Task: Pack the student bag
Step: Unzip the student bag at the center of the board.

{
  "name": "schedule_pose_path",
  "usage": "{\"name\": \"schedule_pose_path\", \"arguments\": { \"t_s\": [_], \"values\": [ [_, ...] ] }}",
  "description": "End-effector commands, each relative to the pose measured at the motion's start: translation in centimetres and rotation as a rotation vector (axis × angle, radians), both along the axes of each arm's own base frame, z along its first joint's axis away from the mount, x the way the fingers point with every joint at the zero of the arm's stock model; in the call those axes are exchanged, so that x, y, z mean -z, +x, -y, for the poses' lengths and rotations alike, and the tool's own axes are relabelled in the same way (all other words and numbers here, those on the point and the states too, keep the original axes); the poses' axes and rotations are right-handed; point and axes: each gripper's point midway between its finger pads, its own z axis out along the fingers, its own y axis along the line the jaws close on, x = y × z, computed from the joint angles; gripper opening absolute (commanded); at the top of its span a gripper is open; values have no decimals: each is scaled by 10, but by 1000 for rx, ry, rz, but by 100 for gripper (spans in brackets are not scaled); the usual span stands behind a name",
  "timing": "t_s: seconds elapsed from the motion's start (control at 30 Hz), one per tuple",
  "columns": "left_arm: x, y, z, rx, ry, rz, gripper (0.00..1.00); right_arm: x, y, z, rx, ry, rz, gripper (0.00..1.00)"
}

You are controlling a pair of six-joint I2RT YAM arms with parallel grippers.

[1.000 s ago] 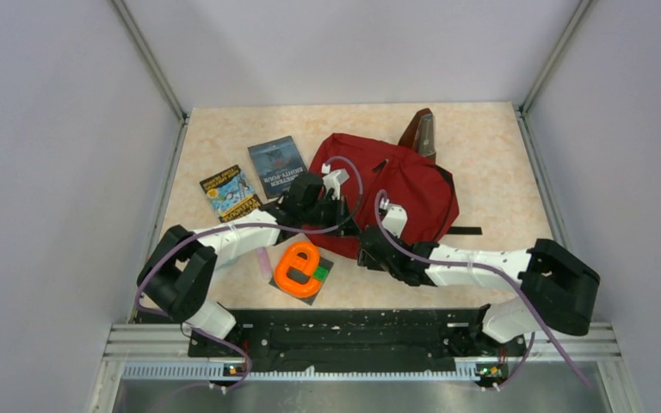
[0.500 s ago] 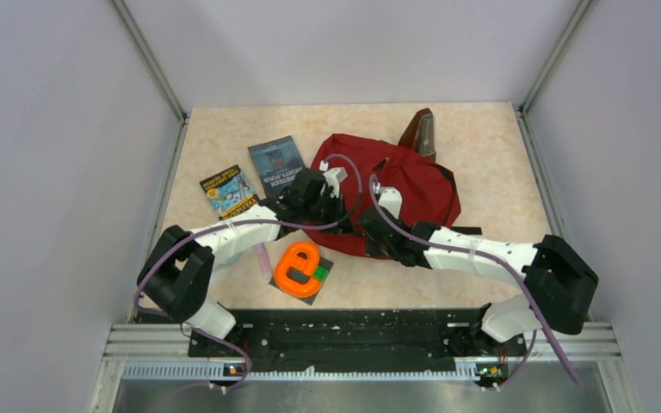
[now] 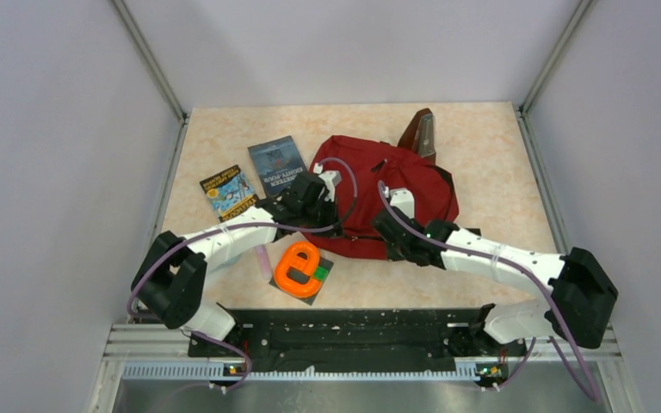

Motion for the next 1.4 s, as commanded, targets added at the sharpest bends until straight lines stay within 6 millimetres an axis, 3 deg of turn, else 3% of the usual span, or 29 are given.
{"name": "schedule_pose_path", "arguments": {
  "t_s": [0.0, 0.33, 0.5, 0.6, 0.73, 0.8, 0.83, 0.93, 1.0, 1.13, 1.17, 1.23, 1.37],
  "values": [
    [2, 9, -26, -61, 125, 46, 0, -10, 0, 33, 71, -54, 35, 0],
    [5, 17, -49, -104, 249, 82, 0, -23, -4, 65, 123, -94, 50, 0],
    [6, 30, -83, -238, 402, 129, 0, -20, -1, 86, 186, -81, 43, 0],
    [-2, 36, -97, -277, 460, 170, 0, -20, 2, 96, 220, -61, 44, 0],
    [-9, 38, -99, -225, 489, 205, 0, -22, 7, 98, 220, -43, 59, 0],
    [-14, 38, -93, -176, 475, 212, 1, -22, 10, 94, 199, -31, 65, 0],
    [-17, 37, -88, -152, 460, 213, 7, -22, 11, 91, 182, -26, 67, 0],
    [-34, 36, -75, -100, 388, 241, 37, -23, 12, 84, 152, -1, 67, 0],
    [-54, 36, -66, -87, 315, 291, 52, -24, 12, 81, 136, 13, 71, 0],
    [-106, 37, -44, -56, 121, 433, 65, -29, 10, 79, 116, 51, 95, 0],
    [-120, 33, -35, -35, 51, 463, 76, -30, 9, 78, 112, 61, 98, 0],
    [-139, 30, -18, -5, -62, 507, 79, -33, 9, 76, 111, 83, 111, 0],
    [-141, 15, 20, 108, -191, 466, 81, -36, 11, 73, 122, 108, 122, 0]
  ]
}}
